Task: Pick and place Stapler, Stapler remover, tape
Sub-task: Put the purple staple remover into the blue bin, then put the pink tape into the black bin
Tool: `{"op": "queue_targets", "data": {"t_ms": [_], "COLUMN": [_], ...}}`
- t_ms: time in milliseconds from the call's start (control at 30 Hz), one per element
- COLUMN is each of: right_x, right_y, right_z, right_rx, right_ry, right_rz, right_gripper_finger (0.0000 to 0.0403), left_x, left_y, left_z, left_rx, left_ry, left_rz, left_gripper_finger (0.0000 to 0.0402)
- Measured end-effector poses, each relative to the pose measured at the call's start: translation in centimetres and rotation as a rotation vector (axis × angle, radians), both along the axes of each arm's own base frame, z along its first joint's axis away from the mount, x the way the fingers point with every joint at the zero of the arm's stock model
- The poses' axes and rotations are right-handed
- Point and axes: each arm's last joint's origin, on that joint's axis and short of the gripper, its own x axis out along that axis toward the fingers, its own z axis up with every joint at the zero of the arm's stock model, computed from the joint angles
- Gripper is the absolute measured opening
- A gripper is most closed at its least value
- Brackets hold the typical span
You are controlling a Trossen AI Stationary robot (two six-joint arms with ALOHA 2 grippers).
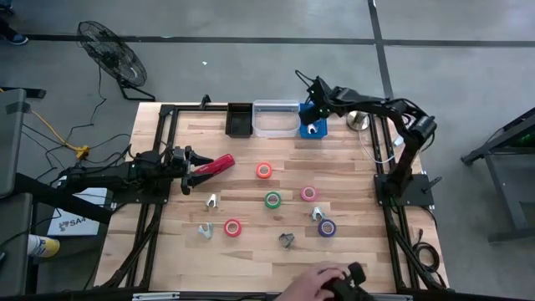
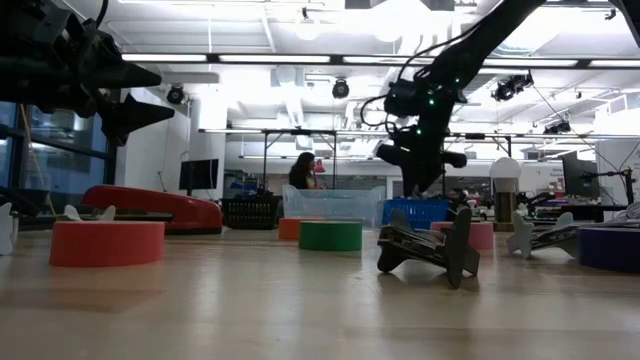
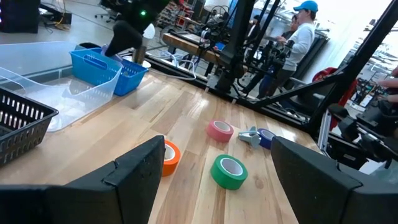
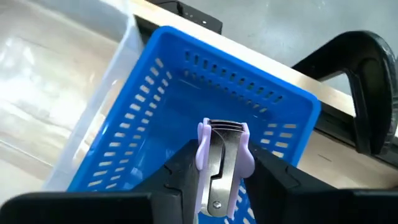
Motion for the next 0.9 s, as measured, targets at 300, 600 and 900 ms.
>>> {"op": "queue_targets", "data": {"t_ms": [300, 600, 900], "right_x": [-0.65, -0.57, -0.39], "right_y": [-0.3, -0.24, 0.16], "right_z": [-0.09, -0.09, 0.2], "right_rx": [0.033, 0.052, 0.054], "right_ry": [0.005, -0.015, -0.022], "right_rz": [-0.034, -0.022, -0.023], "right_gripper_finger": [0.0104, 0.0171, 0.0226], "left_x": [0.0, 0.0, 0.0], "left_y": [0.0, 0.0, 0.0], "left_z": [0.0, -0.01, 0.0], "left_rx": [0.0, 0.0, 0.0], "left_ry": [0.0, 0.0, 0.0], "left_rz": [0.0, 0.001, 0.001], "left_gripper_finger": [0.0291, 0.0291, 0.0291]}}
